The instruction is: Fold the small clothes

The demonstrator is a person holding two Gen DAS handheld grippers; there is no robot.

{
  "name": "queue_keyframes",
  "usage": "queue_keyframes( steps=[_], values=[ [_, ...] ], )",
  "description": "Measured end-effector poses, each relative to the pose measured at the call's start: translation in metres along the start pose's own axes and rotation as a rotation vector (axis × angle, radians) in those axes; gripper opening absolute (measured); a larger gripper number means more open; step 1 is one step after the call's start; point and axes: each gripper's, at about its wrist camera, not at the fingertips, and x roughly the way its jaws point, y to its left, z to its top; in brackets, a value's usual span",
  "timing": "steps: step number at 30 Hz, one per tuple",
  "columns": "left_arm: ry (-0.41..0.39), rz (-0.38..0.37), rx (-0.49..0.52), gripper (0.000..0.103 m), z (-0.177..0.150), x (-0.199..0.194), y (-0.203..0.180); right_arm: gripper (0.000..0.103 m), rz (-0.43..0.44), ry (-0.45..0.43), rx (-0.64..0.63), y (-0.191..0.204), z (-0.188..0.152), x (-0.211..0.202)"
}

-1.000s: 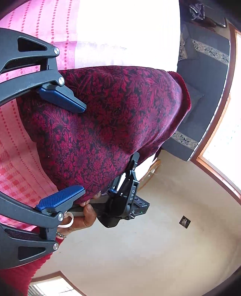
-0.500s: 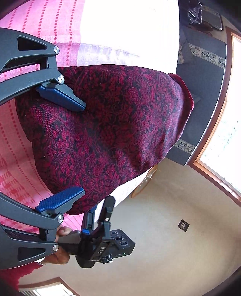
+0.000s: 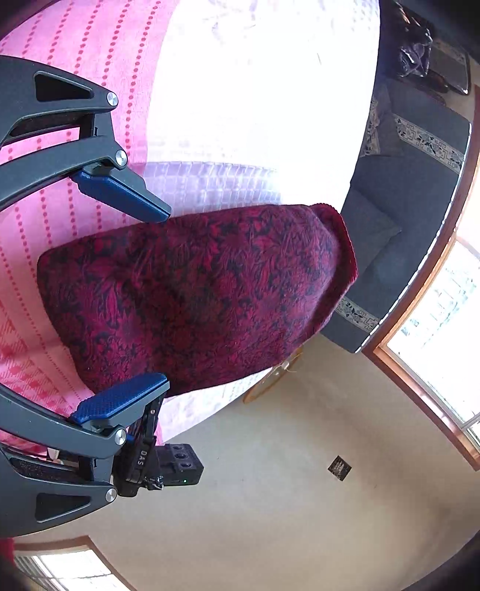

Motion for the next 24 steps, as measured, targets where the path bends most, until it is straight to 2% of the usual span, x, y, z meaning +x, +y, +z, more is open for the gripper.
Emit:
queue_keyframes(
  steps=[4, 6, 7, 8, 10, 11, 12, 14, 16, 18, 24],
  values=[
    [0.134, -0.109, -0.118, 0.084, 0.006, 0.032, 0.032, 0.063, 0.048, 0.002, -0.005, -0.003, 0.004, 0.009],
    [0.189, -0.157, -0.128, 0.084, 0.007, 0.048, 0.037, 0.063, 0.042, 0.009, -0.035, 0.003, 0.005, 0.013],
    [0.184, -0.148, -0.087, 0.083, 0.007, 0.052, 0.033, 0.062, 0.050, 0.016, -0.043, 0.005, 0.006, 0.016],
    [0.177, -0.138, -0.040, 0.083, 0.007, 0.056, 0.027, 0.052, 0.057, 0.026, -0.046, 0.008, 0.006, 0.020],
    [0.207, -0.107, 0.010, 0.081, 0.006, 0.066, 0.017, 0.042, 0.063, 0.046, -0.035, 0.012, 0.005, 0.027],
    [0.212, -0.094, 0.027, 0.076, 0.005, 0.067, 0.013, 0.036, 0.080, 0.058, -0.020, 0.013, 0.004, 0.029],
    [0.218, -0.071, 0.035, 0.063, 0.004, 0.066, 0.012, 0.035, 0.088, 0.056, -0.006, 0.013, 0.002, 0.029],
    [0.213, -0.058, 0.022, 0.055, 0.004, 0.056, 0.015, 0.033, 0.104, 0.047, 0.022, 0.016, -0.004, 0.026],
    [0.210, -0.059, 0.001, 0.053, 0.001, 0.036, 0.020, 0.032, 0.152, 0.053, 0.045, 0.029, -0.018, 0.024],
    [0.207, -0.046, 0.004, 0.053, -0.006, 0.011, 0.024, 0.032, 0.157, 0.060, 0.017, 0.051, -0.036, 0.022],
    [0.195, -0.004, 0.002, 0.053, -0.060, -0.066, 0.035, 0.031, 0.225, 0.102, 0.004, 0.094, -0.102, 0.022]
  ],
)
